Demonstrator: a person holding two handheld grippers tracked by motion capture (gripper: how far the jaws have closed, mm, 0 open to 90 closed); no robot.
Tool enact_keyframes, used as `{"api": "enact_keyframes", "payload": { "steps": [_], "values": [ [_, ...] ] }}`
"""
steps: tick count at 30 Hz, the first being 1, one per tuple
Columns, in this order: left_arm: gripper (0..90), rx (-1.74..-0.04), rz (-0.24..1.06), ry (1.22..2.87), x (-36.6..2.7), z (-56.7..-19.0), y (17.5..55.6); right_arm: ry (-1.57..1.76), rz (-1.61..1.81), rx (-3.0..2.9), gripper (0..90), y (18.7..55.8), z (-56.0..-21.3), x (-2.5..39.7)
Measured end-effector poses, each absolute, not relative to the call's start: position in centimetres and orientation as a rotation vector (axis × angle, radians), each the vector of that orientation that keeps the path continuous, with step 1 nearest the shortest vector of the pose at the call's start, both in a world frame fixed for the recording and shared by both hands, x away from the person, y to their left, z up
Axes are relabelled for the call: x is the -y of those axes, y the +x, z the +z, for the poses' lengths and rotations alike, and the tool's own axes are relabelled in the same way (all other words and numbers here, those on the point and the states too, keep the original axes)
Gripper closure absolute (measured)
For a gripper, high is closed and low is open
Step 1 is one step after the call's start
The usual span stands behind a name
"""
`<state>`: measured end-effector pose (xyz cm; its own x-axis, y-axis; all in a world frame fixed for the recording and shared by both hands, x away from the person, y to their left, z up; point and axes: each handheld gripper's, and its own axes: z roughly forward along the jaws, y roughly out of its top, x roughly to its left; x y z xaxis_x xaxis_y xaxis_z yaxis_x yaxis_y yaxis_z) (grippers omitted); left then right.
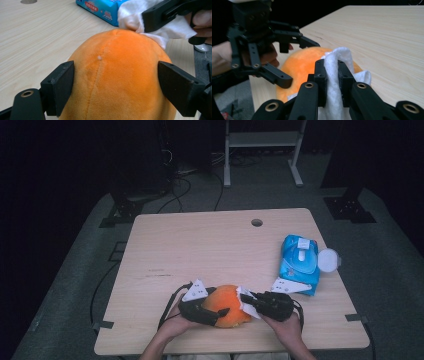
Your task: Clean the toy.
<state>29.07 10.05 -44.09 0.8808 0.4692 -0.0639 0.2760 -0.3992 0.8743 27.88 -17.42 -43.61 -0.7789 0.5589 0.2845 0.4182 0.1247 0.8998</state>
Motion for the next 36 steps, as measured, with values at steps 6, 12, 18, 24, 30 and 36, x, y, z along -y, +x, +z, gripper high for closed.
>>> {"api": "enact_keyframes", "payload": {
  "steps": [6, 12, 18, 24, 30, 36],
  "values": [
    [16.5, -0.535, 0.237, 2.015, -9.8, -44.0, 29.0, 1.071, 1.677, -2.266, 80.4, 28.5, -44.8, 18.2],
    [15.8, -0.508, 0.252, 2.026, -9.4, -44.0, 28.7, 0.925, 1.713, -2.288, 80.2, 27.2, -43.1, 16.4],
    [15.3, -0.485, 0.283, 2.043, -8.7, -43.8, 28.3, 1.005, 1.682, -2.273, 80.3, 28.0, -43.9, 17.4],
    [14.3, -0.471, 0.288, 2.047, -8.7, -43.9, 28.1, 0.887, 1.647, -2.287, 80.1, 27.0, -43.0, 15.9],
    [14.3, -0.449, 0.307, 2.060, -8.0, -43.7, 27.9, 0.967, 1.631, -2.254, 80.1, 27.5, -43.4, 17.0],
    [14.4, -0.447, 0.309, 2.051, -8.1, -43.9, 27.9, 0.899, 1.642, -2.274, 79.8, 27.2, -43.0, 16.0]
  ]
}}
